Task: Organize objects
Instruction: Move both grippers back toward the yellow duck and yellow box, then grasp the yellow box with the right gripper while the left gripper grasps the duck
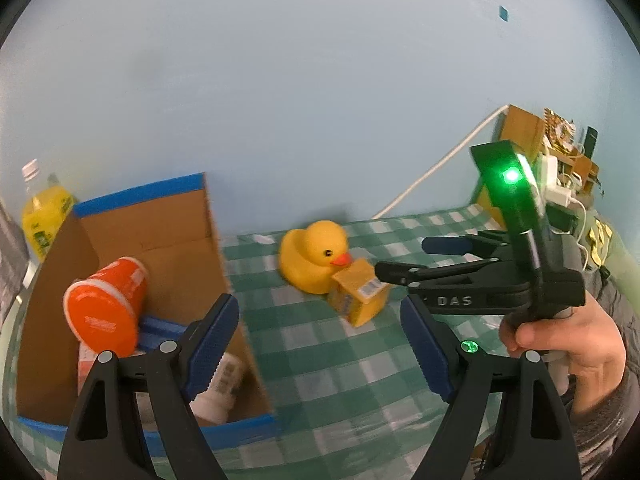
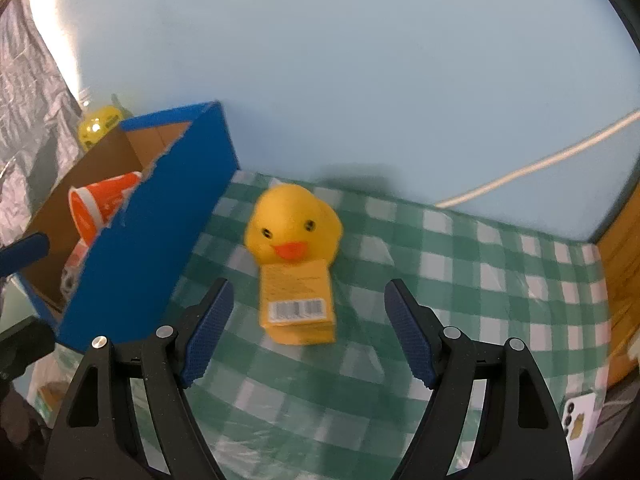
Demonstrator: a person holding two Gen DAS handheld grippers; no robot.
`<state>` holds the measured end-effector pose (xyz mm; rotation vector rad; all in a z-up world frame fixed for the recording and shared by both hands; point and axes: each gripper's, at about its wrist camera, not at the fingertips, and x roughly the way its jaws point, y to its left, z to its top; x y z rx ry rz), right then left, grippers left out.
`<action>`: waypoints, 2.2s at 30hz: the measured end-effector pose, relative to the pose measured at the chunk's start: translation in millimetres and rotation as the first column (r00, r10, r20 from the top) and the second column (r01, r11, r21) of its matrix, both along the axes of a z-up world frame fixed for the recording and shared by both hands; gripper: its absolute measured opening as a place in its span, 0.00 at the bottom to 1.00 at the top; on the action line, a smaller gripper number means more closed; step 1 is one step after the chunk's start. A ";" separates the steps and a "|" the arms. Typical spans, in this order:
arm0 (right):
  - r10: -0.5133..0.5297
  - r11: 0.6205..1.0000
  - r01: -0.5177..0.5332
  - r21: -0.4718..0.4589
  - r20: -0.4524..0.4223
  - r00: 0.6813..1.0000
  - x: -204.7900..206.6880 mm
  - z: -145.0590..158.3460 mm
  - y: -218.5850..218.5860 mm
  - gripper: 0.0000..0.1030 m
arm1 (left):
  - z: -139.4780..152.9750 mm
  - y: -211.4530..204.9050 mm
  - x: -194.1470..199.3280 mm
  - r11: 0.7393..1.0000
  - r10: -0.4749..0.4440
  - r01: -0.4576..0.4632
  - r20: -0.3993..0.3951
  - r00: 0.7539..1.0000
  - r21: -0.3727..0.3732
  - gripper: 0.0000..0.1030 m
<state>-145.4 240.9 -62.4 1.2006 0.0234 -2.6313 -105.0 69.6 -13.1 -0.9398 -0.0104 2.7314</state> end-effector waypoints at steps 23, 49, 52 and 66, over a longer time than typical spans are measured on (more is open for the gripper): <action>-0.055 0.998 0.054 0.013 0.080 0.995 -4.3 -40.2 34.3 0.75 | -42.2 32.2 -23.3 0.999 -0.045 0.046 0.087 0.995 -0.011 0.83; 0.071 0.997 -0.070 -0.013 0.125 0.990 -35.2 -65.1 -25.9 0.54 | -36.2 4.8 -8.9 1.000 0.001 -0.001 0.075 0.997 0.001 0.88; 0.065 0.997 -0.060 -0.045 0.120 0.991 -32.4 -63.0 -13.0 0.50 | -35.1 11.1 -9.3 1.000 -0.011 0.010 0.076 0.997 0.005 0.88; -0.063 0.997 0.067 -0.038 0.106 0.992 -16.0 -58.8 66.1 0.49 | -39.8 61.7 -53.1 0.998 -0.025 0.029 0.072 0.997 -0.063 0.88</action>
